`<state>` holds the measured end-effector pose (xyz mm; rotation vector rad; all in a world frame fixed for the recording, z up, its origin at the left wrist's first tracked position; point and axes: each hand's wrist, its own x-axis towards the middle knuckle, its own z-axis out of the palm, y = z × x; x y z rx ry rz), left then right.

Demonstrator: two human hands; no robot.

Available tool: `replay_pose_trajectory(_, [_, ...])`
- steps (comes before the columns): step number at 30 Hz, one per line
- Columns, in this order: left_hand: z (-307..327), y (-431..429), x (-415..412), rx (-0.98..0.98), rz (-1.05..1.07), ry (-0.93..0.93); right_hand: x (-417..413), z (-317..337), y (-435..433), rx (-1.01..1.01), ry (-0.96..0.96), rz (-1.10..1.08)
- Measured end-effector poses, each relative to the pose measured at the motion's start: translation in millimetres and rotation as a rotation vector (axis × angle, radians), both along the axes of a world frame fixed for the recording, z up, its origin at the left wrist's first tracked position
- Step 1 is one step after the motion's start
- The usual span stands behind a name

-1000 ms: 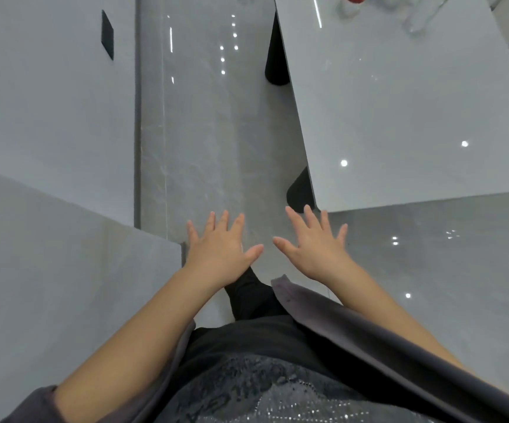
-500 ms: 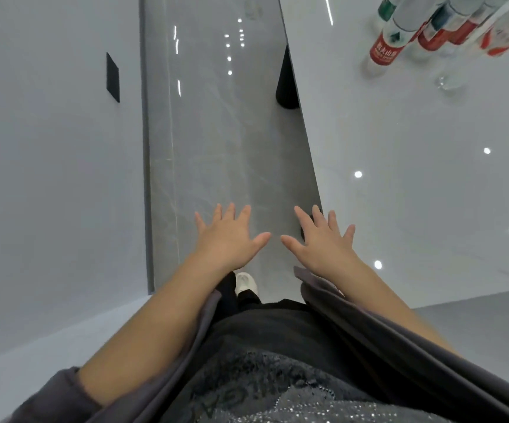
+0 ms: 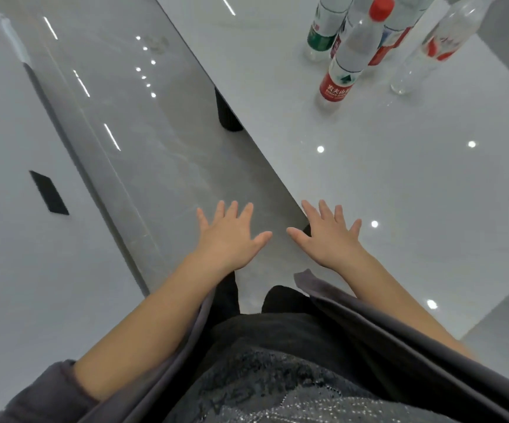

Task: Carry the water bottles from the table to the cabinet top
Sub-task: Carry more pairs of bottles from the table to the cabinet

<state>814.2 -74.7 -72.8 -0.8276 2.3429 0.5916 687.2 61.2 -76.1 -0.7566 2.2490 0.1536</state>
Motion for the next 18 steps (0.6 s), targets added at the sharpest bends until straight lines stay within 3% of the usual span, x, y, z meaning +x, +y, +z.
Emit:
replay_pose_trajectory(7, [2, -70, -59, 0.017, -0.171, 0.071, -25, 2, -47, -0.042, -0.043, -0.241])
replay_pose_trajectory(18, [-10, -145, -176, -0.024, -0.422, 0.025, -129, -22, -106, -0.093, -0.044, -0.521])
